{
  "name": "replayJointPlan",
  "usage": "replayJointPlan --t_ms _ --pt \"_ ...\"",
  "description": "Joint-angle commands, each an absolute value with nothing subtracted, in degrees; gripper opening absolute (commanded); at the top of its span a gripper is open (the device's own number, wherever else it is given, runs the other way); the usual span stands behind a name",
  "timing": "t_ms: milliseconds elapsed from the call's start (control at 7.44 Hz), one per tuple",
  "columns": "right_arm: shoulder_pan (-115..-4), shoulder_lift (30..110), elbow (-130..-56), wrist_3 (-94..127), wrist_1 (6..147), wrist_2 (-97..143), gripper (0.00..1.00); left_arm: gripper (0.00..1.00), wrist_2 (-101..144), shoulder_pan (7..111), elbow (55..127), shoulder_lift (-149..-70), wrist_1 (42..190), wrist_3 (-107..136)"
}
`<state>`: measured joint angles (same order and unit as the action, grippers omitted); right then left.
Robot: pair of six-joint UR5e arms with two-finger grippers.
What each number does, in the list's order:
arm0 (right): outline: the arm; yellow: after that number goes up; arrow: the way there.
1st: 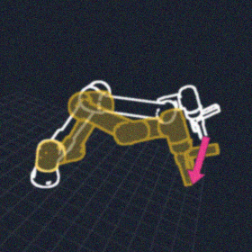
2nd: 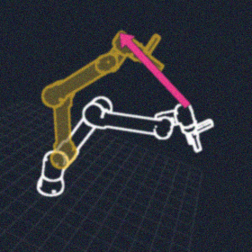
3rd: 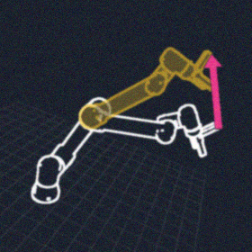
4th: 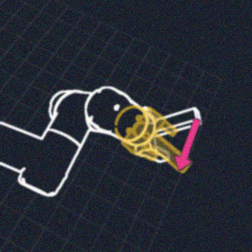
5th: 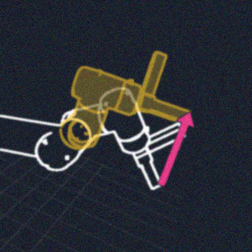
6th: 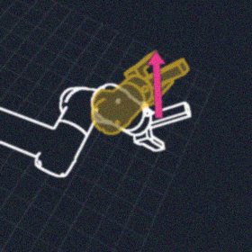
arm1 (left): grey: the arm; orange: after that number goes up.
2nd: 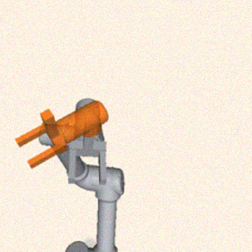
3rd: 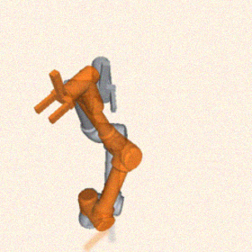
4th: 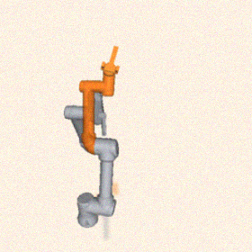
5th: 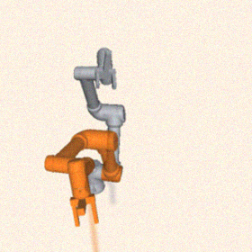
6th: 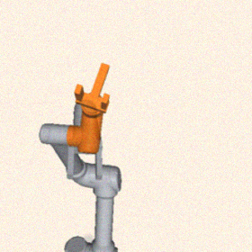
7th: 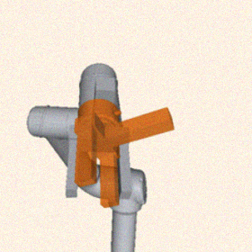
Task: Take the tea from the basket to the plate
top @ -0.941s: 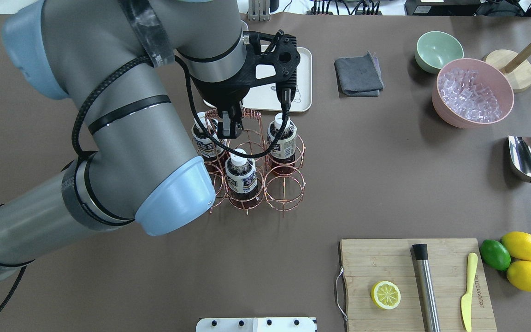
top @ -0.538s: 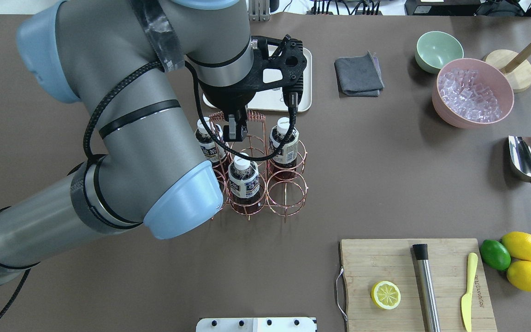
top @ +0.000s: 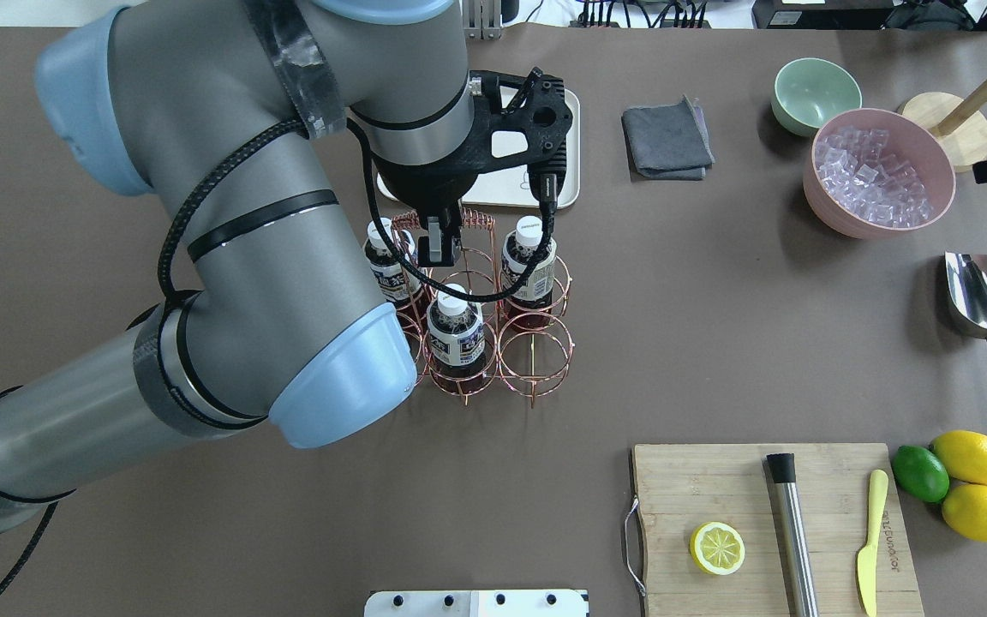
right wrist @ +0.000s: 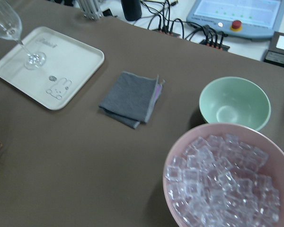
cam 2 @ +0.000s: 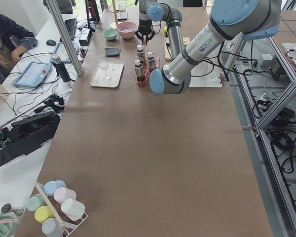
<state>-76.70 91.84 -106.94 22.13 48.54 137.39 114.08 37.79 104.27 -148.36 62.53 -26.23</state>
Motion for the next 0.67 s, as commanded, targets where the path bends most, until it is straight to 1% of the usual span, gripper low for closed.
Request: replayJointPlan --t_ms 0,134,269,538 --pt "-68.51 86.86 -106.79 39.74 32.93 130.20 1.00 0.00 114.08 37.53 104.33 -148.27 62.58 -26.10" --pt "-62.64 84.23 -107.22 44.77 30.96 123.81 1.00 0.00 114.08 37.53 104.33 -148.27 62.58 -26.10" --pt "-55.62 83.59 -107.92 45.00 30.59 115.40 1.00 0.00 114.00 37.53 104.33 -148.27 62.58 -26.02" --pt "-48.72 83.76 -110.91 44.91 30.59 107.95 1.00 0.00 113.99 37.53 104.41 -148.27 62.49 -26.02"
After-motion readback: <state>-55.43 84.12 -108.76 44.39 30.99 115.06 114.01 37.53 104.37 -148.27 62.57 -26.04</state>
